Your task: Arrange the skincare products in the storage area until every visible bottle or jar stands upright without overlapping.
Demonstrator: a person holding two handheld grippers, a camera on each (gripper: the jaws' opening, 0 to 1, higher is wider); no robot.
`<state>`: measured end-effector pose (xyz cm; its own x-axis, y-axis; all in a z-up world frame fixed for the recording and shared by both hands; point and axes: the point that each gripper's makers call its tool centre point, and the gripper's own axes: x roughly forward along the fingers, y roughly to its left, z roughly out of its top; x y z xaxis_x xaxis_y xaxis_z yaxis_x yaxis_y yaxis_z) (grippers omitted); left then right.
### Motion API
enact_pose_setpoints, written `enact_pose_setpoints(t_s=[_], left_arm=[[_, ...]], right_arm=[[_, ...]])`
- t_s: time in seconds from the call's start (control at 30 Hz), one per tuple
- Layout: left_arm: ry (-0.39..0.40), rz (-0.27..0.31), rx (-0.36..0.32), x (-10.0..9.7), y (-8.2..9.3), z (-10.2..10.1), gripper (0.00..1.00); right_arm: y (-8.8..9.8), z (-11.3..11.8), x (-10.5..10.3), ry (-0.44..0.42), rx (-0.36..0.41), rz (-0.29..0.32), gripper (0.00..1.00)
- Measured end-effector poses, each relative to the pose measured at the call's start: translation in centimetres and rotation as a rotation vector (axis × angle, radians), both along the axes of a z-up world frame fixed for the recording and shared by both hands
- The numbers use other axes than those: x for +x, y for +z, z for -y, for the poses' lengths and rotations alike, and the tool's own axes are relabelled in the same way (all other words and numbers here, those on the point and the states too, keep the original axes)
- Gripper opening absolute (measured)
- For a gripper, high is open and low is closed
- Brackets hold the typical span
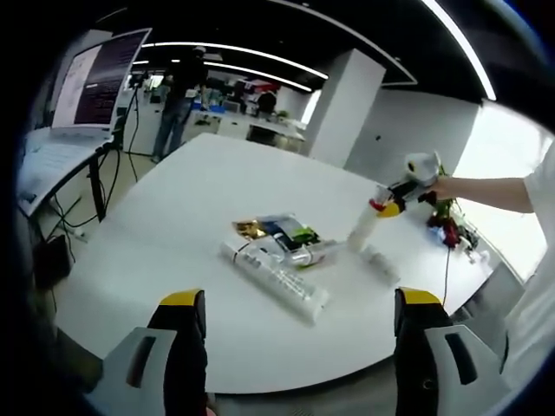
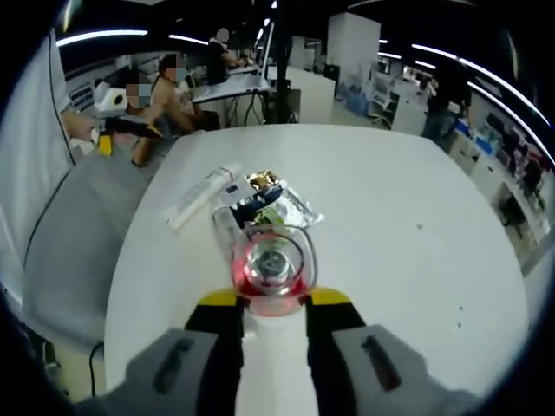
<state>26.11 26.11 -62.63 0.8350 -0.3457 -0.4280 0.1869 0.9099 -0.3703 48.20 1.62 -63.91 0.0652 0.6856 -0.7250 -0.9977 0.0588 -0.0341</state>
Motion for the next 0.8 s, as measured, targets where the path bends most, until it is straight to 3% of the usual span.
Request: enact_pose_setpoints(t_s=[0.4,0.8], left_arm=[[-0.002,-0.004,0.007,0.01,-0.04,0.10,0.87],[0.004,0.013,0.005,-0.03,0.50,0.38,0.87]], right_arm=[[0.06,0.10,-0.03,-0.005,0.004,0.003,0.27],[-0.84,0.26,-0.38,-0.118,0.023,0.006,0.33]])
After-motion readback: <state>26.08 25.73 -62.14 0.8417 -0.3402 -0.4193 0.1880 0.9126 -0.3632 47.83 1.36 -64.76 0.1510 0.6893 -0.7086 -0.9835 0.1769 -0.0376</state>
